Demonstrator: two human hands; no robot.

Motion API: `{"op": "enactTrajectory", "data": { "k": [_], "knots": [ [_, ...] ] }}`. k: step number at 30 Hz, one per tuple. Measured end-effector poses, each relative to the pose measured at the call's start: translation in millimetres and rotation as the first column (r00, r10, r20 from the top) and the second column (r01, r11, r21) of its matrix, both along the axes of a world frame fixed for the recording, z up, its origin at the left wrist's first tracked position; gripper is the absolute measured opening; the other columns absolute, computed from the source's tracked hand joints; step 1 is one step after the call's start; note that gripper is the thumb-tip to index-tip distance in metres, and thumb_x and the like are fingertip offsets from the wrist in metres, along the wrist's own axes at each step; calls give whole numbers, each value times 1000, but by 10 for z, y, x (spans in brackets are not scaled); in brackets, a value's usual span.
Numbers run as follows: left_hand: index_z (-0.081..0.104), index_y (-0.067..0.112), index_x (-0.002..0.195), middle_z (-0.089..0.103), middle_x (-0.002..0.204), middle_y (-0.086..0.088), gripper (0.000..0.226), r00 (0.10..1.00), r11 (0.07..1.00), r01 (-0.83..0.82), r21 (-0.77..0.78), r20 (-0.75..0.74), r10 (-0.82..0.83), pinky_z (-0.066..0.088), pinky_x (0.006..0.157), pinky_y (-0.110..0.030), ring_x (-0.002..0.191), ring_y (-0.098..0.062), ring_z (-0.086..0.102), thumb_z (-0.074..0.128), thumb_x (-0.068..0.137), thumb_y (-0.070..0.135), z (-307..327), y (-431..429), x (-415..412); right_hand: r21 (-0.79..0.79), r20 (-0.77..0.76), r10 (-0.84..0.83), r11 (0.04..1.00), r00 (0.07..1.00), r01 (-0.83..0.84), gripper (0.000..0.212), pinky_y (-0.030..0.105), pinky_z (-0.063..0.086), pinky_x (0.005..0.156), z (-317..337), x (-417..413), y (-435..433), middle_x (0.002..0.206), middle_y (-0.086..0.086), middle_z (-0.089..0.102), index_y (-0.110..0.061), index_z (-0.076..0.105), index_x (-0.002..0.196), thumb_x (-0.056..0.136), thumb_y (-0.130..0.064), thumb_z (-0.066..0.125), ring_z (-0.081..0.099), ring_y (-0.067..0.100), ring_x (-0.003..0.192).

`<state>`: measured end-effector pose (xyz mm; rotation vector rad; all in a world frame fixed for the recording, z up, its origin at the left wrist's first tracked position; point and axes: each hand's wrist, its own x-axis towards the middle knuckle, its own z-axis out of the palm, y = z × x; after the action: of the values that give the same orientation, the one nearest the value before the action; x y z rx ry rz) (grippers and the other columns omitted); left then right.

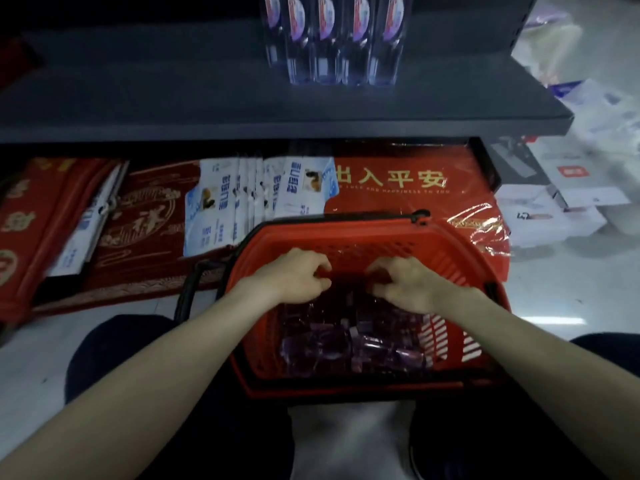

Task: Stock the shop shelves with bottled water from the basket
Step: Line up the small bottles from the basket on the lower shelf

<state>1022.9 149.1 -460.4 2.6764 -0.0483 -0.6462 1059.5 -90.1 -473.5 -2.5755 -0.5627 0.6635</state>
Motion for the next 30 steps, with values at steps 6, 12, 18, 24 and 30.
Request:
{"op": "enactTrajectory", "data": {
  "k": [6,12,18,24,30],
  "knots": [
    [59,26,145,60,146,0,54,897,948,295,120,-377,-231,48,109,-38,131,-24,58,64,97,51,-181,-252,113,-287,-216,-12,956,976,-51,32,32,55,89,-306,58,-138,113,2,73,-28,74,119,90,-39,68,68,22,103],
    [63,14,139,65,134,-12,46,921,945,272,184,-336,-200,54,87,-34,117,-31,66,67,97,32,-738,-530,169,-454,-292,-16,882,956,-124,49,34,58,87,-952,105,-323,121,13,73,-19,71,123,76,-30,74,70,29,105],
    [65,14,127,65,129,-13,34,910,952,216,215,-398,-117,55,81,-36,110,-32,67,64,93,17,-1358,-350,93,-474,-363,-52,870,930,-136,43,30,54,78,-1272,7,-416,110,4,73,-21,70,121,80,-29,81,71,26,100],
    [54,22,142,59,141,-8,73,937,966,183,182,-331,-116,53,101,-42,128,-31,59,85,80,45,-1809,-297,4,-459,-455,-104,879,884,-133,63,33,54,98,-1591,30,-365,135,9,65,-20,53,145,85,-25,74,64,31,122],
    [35,15,152,49,146,-12,95,953,969,142,202,-293,-79,48,106,-48,135,-35,52,80,81,59,-2028,-470,-65,-520,-452,12,809,892,-275,79,41,52,106,-1801,76,-351,150,9,55,-24,42,155,85,-29,79,58,31,131]
  ]
}}
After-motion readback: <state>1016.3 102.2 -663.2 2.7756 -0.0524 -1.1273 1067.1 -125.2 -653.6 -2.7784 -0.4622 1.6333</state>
